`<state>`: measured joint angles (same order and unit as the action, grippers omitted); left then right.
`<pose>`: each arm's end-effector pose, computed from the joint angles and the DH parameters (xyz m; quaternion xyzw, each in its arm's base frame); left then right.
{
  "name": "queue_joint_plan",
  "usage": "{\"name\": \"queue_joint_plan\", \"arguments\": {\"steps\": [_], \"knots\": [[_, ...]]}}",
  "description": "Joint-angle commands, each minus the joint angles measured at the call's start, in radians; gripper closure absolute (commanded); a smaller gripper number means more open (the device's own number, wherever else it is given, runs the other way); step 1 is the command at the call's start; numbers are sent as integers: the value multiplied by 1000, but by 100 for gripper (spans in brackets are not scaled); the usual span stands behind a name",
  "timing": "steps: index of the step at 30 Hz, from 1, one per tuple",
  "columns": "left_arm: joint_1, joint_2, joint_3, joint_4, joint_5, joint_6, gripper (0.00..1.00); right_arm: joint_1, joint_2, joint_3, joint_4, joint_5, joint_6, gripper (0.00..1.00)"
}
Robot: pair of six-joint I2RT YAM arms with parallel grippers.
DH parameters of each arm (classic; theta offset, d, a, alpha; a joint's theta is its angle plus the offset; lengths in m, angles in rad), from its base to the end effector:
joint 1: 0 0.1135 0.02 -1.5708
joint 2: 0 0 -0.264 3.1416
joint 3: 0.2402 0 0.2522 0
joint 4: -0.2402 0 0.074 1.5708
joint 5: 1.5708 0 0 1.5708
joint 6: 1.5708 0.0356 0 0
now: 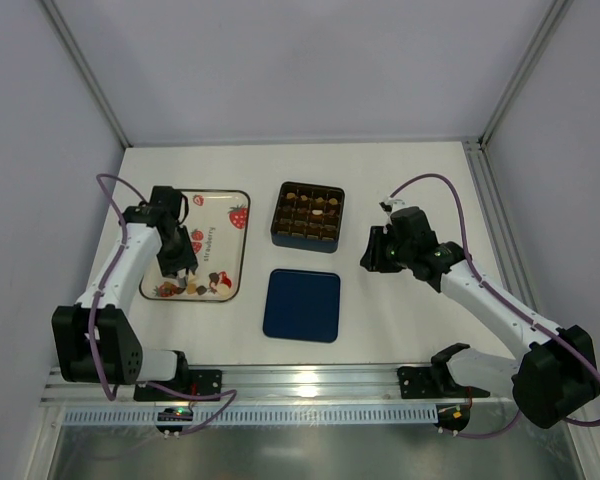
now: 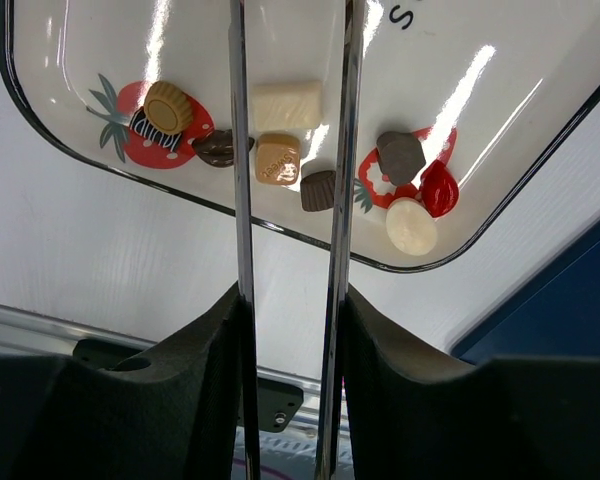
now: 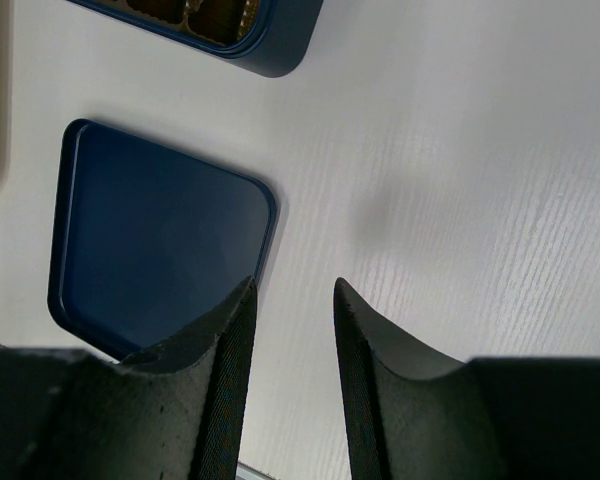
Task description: Pack the chocolate
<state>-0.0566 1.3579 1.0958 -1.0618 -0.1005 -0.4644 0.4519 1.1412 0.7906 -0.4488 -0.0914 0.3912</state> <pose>0.2429 -0.0102 0.2599 -0.2067 0.9694 0.0165 0.1317 0.2118 0.1064 0.2473 -0.0453 0.9246 0.1924 0.3256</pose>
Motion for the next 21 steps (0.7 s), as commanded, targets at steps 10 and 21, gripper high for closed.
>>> {"name": "queue_joint_plan", "arguments": {"steps": [10, 21], "knots": [[9, 12, 36, 29, 12, 23, 67, 5, -1, 7, 30, -1, 1, 61], [9, 20, 65, 3, 42, 41, 72, 5, -6, 6, 29, 2, 5, 61]]}}
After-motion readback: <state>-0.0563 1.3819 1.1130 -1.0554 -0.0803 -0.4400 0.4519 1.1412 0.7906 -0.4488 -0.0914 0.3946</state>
